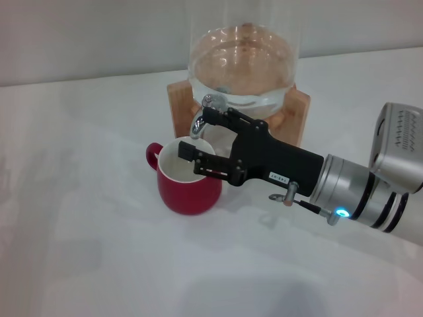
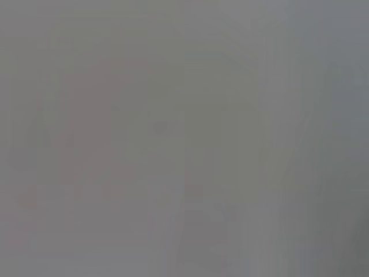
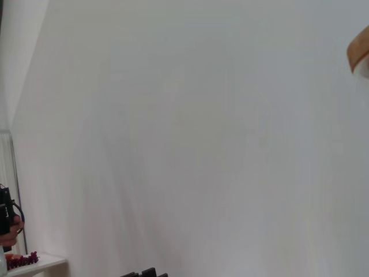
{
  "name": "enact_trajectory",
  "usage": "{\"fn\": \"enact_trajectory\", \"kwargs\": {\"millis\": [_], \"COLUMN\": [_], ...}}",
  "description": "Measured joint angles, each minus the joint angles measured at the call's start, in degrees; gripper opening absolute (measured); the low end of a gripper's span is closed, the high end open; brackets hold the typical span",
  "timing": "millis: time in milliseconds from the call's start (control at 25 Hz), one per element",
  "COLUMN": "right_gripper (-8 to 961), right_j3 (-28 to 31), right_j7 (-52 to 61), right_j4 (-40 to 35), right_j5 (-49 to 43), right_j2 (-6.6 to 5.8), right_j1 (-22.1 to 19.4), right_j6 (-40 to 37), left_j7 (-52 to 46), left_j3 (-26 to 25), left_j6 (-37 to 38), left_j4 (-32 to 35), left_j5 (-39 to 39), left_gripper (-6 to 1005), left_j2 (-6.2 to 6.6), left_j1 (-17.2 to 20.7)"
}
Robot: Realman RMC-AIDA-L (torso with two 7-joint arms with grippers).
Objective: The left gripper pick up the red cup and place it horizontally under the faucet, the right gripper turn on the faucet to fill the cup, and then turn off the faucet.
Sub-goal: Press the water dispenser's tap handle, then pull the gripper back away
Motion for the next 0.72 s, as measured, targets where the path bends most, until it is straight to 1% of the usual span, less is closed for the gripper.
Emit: {"fn": "enact_trajectory", "kwargs": {"millis": [520,720], "right_gripper": [870,870], "right_j3": [-0.1,0.0], "right_j7": [0.5,3.0], "right_j4": [-0.3,-0.6], "right_j5": [0.0,-2.8], "right_j2": [-0.17,0.48], "right_j1": [-0.6,-1.5], "right_j6": [-1.2,-4.6], "left_j7": [0.0,0.0], "left_j3": [0.0,0.0], "left_j6": [0.0,-0.1], "left_j4": [-0.2,-0.2], "left_j5": [0.0,0.0], "left_gripper": [515,515], "left_j2": [-0.04,-0.04], "left_j1": [-0.1,-0.1]}}
